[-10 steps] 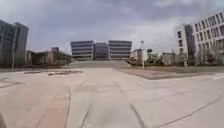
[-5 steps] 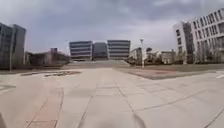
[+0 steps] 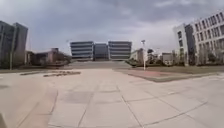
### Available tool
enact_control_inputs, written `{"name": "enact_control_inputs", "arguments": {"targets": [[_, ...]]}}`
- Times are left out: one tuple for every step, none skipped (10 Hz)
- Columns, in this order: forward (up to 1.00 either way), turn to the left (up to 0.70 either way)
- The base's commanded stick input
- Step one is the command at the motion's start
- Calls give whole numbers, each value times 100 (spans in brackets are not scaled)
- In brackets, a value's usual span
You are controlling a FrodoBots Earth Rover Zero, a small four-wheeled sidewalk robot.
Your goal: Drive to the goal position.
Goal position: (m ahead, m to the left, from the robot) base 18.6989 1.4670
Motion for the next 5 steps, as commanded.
{"name": "enact_control_inputs", "arguments": {"targets": [[70,0],[70,0],[70,0],[70,0],[70,0]]}}
